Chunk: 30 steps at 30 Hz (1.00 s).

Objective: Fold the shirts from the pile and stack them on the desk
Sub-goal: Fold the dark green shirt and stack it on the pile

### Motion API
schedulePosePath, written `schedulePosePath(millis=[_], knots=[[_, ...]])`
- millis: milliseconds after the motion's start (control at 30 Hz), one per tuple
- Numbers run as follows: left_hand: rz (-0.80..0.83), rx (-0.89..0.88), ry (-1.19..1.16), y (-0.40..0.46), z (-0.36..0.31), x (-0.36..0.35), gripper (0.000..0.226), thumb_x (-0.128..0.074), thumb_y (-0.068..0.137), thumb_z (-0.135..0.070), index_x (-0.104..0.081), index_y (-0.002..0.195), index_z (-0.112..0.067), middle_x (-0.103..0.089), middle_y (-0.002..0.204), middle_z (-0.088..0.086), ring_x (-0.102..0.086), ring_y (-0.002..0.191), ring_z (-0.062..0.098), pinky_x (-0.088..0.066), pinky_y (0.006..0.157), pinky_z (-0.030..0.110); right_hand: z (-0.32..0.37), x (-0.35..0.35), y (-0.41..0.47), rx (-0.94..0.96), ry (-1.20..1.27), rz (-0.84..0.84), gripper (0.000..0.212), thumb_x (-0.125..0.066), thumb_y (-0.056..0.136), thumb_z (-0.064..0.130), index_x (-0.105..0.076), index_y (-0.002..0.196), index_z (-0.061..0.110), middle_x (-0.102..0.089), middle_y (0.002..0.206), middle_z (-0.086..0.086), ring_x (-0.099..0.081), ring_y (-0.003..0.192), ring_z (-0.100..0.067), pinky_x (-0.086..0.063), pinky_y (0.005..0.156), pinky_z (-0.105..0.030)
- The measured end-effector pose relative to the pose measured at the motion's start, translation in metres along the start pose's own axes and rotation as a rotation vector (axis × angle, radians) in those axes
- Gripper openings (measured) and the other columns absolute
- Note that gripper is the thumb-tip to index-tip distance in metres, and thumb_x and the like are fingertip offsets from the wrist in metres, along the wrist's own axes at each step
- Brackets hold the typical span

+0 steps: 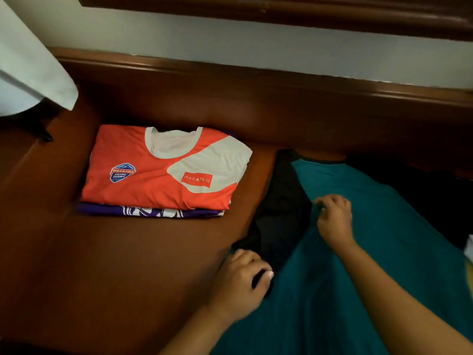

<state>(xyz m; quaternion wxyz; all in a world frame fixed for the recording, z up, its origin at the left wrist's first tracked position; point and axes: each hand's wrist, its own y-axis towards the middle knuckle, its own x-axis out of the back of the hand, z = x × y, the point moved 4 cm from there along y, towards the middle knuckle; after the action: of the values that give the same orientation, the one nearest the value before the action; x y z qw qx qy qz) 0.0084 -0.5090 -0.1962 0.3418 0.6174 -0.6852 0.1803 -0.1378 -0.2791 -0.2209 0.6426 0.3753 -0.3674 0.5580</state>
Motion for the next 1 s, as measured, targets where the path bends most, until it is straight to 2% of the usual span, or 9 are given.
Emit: schedulePosePath(millis=[133,300,433,533,633,733,800,867,1000], knots=[[-0.084,0.282,0.223,-0.009,0.016,-0.014,0.041,-0.049,0.083,-0.051,-0.063,0.109,-0.023,-0.061,0.101,-0.004,-0.058,0.092,0.018,-0.047,0.08,0.032,0.02,-0.001,-0.015,0.071,0.088,0.014,0.027,-0.051,0.078,0.004,-0.068,0.098,0.008,-0.058,0.095,-0.015,-0.053,0.093,-0.039,-0.039,0.081,-0.038],[0.034,0.343,0.445,-0.007,0.011,-0.023,0.061,-0.042,0.074,-0.068,-0.064,0.108,-0.023,-0.061,0.1,-0.002,-0.06,0.088,0.021,-0.052,0.068,0.034,0.084,-0.034,-0.039,0.281,-0.012,0.405,0.054,-0.051,0.086,0.054,-0.056,0.127,0.018,-0.057,0.108,-0.01,-0.053,0.101,-0.029,-0.047,0.086,-0.042],[0.139,0.245,0.537,-0.015,-0.001,-0.036,0.067,-0.044,0.067,-0.083,-0.067,0.096,-0.028,-0.06,0.1,-0.004,-0.055,0.09,0.019,-0.051,0.07,0.035,0.092,-0.04,-0.041,0.293,-0.121,0.451,0.043,-0.052,0.091,0.029,-0.047,0.134,0.026,-0.048,0.12,-0.005,-0.044,0.112,-0.026,-0.039,0.09,-0.04],[0.137,0.236,0.542,-0.021,-0.001,-0.037,0.044,-0.074,0.064,-0.062,-0.065,0.089,-0.027,-0.059,0.095,-0.005,-0.059,0.084,0.018,-0.051,0.066,0.033,0.087,-0.038,-0.041,0.319,-0.075,0.448,0.029,-0.051,0.09,0.016,-0.055,0.119,0.019,-0.048,0.115,-0.005,-0.045,0.108,-0.026,-0.04,0.086,-0.039],[0.022,0.219,0.413,-0.007,0.005,-0.021,0.017,-0.065,0.08,-0.038,-0.058,0.083,-0.023,-0.059,0.078,-0.004,-0.06,0.068,0.019,-0.047,0.056,0.03,0.089,-0.027,-0.031,0.298,0.065,0.414,0.016,-0.058,0.087,0.008,-0.06,0.102,0.01,-0.053,0.1,-0.008,-0.054,0.095,-0.03,-0.044,0.079,-0.038],[-0.195,0.329,0.109,0.02,0.012,0.019,0.037,-0.045,0.086,-0.039,-0.063,0.098,-0.01,-0.069,0.081,0.014,-0.066,0.07,0.032,-0.048,0.058,0.033,0.114,-0.005,0.005,0.228,0.209,0.264,0.009,-0.059,0.086,0.005,-0.06,0.095,0.008,-0.056,0.084,-0.007,-0.059,0.081,-0.031,-0.048,0.073,-0.04],[-0.328,0.353,-0.004,0.044,0.018,0.055,0.046,-0.044,0.088,-0.038,-0.064,0.105,0.0,-0.069,0.092,0.02,-0.066,0.08,0.033,-0.045,0.07,0.035,0.15,0.01,0.035,0.209,0.293,0.157,0.01,-0.057,0.089,0.008,-0.059,0.099,0.007,-0.064,0.089,-0.011,-0.061,0.085,-0.033,-0.049,0.075,-0.042],[-0.427,0.358,-0.004,0.065,0.03,0.092,0.034,-0.051,0.091,-0.026,-0.063,0.106,0.003,-0.067,0.097,0.023,-0.061,0.087,0.031,-0.039,0.075,0.033,0.196,0.018,0.061,0.244,0.404,0.08,0.014,-0.055,0.089,0.005,-0.06,0.102,0.004,-0.067,0.096,-0.016,-0.063,0.092,-0.034,-0.045,0.078,-0.037],[-0.552,0.584,0.027,0.067,0.089,0.14,0.012,-0.056,0.093,-0.008,-0.059,0.099,0.001,-0.062,0.09,0.024,-0.059,0.084,0.036,-0.037,0.072,0.036,0.266,0.001,0.072,0.337,0.512,0.284,0.033,-0.051,0.091,0.003,-0.059,0.123,0.006,-0.064,0.121,-0.014,-0.057,0.114,-0.029,-0.038,0.093,-0.025]])
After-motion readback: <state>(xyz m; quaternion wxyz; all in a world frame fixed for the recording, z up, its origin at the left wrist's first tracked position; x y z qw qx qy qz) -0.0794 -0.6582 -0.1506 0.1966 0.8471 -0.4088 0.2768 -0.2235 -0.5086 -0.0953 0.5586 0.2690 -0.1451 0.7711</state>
